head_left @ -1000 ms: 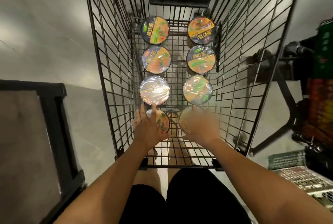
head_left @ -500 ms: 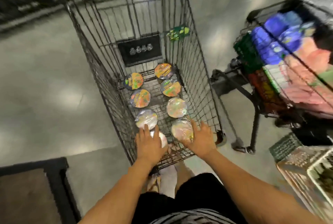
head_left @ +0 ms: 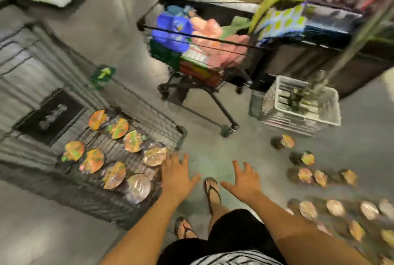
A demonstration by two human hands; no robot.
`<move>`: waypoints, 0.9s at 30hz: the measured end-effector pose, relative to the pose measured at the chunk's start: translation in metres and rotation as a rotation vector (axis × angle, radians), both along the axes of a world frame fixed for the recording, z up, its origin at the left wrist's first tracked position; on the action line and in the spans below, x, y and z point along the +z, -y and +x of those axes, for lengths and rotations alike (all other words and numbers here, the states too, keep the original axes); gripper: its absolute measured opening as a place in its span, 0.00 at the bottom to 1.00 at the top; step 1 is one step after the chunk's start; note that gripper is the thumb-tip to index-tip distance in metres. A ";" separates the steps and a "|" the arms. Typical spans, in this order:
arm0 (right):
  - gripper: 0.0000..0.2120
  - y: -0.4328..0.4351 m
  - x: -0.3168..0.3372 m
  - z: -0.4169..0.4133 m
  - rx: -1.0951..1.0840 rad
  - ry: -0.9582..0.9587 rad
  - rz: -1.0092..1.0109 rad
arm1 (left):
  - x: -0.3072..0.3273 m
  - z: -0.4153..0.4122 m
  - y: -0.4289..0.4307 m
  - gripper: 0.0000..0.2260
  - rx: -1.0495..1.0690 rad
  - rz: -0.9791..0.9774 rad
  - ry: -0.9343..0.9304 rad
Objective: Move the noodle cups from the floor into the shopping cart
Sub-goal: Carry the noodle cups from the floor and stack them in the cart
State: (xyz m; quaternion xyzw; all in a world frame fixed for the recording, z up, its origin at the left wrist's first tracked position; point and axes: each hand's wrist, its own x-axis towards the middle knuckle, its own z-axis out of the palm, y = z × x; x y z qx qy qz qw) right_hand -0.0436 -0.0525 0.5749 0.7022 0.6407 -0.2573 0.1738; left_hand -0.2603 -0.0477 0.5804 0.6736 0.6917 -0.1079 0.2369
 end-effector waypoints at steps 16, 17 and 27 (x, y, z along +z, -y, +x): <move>0.44 0.040 -0.035 0.272 -0.725 0.034 -0.137 | -0.029 0.309 -0.110 0.39 -0.716 -0.099 -0.159; 0.43 0.035 -0.041 0.292 -0.754 0.026 -0.146 | -0.035 0.330 -0.118 0.39 -0.733 -0.111 -0.163; 0.44 -0.029 -0.076 0.475 -0.954 -0.007 -0.131 | -0.088 0.507 -0.195 0.40 -0.797 -0.179 -0.161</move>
